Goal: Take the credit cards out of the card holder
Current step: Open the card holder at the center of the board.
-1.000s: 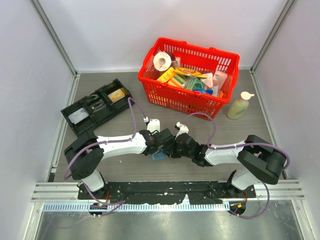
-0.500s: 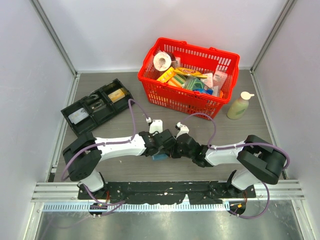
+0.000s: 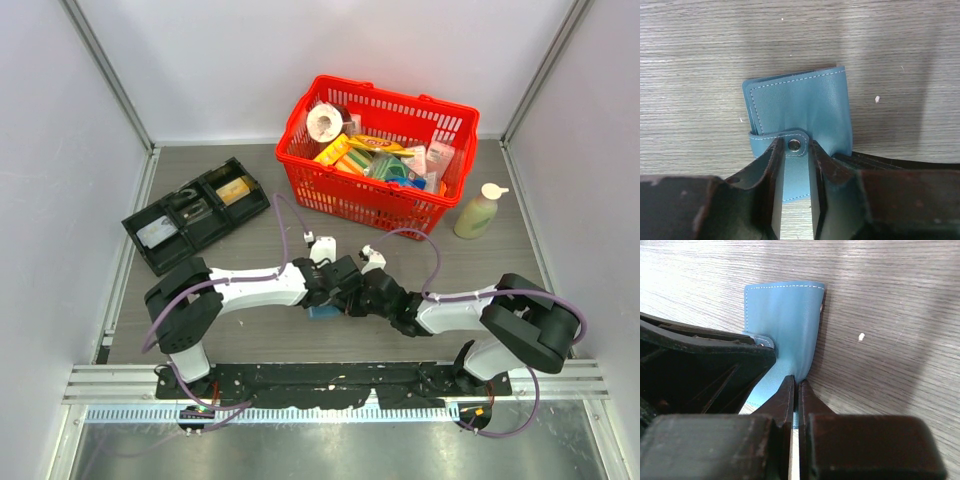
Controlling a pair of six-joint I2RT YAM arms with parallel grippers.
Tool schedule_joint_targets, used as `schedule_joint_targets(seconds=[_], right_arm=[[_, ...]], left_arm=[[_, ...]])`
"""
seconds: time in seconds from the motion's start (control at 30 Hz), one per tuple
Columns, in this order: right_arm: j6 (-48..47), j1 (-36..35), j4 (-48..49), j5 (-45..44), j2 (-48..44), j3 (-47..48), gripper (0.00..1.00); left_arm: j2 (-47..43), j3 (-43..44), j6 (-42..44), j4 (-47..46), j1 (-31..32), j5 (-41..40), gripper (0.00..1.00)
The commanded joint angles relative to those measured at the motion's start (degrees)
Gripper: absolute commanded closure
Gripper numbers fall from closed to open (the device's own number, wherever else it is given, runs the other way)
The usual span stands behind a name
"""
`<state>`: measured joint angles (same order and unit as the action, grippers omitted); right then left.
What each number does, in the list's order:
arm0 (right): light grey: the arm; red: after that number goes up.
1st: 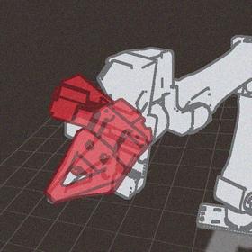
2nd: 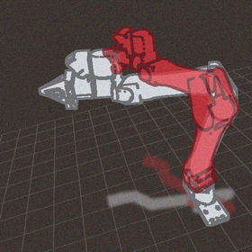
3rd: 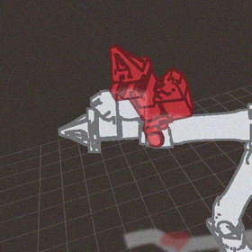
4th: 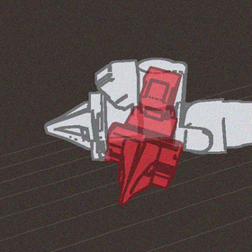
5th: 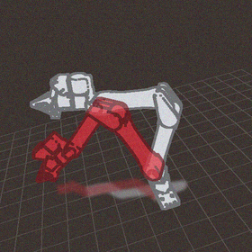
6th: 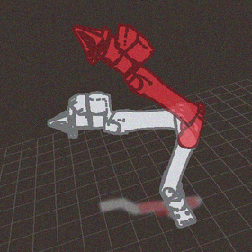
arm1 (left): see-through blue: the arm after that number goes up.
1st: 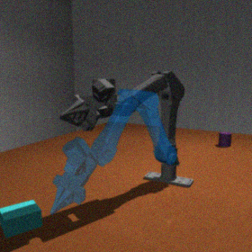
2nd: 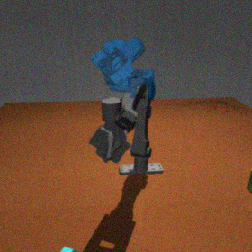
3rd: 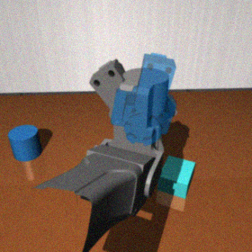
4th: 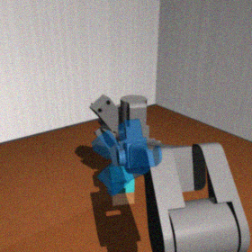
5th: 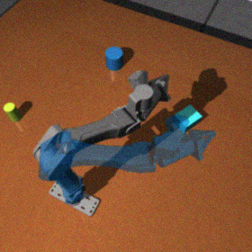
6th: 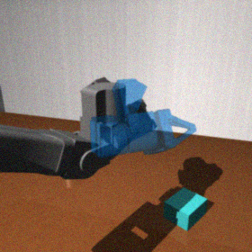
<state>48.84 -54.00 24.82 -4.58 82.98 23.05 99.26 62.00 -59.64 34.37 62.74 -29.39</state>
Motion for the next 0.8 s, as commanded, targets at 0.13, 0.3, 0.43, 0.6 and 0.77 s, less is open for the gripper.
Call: schedule_joint_targets(seconds=[0.13, 0.3, 0.43, 0.6, 0.77], right_arm=[[-1.6, -0.6, -2.9, -0.3, -1.6, -0.2, 0.99], [-1.4, -0.6, -3.5, -1.0, -3.3, -0.9, 0.99], [-1.3, -0.1, -4.5, -2.0, -4.8, -1.3, 0.99], [0.0, 0.8, -7.0, -4.3, -7.0, -2.4, 0.99], [1.3, 3.3, -7.9, -5.5, -9.9, -4.4, 0.99]], left_arm=[[5.2, -0.7, -1.4, 5.6, 2.3, -3.6, 0.91], [5.1, -1.1, -1.4, 6.3, 1.2, -4.7, 1.00], [4.6, -1.6, -1.5, 6.9, 0.7, -5.2, 1.00], [2.1, -4.2, -3.6, 8.4, -0.5, -6.1, 1.00], [-4.5, -11.4, -5.8, 6.5, -3.5, -5.3, 1.00]])
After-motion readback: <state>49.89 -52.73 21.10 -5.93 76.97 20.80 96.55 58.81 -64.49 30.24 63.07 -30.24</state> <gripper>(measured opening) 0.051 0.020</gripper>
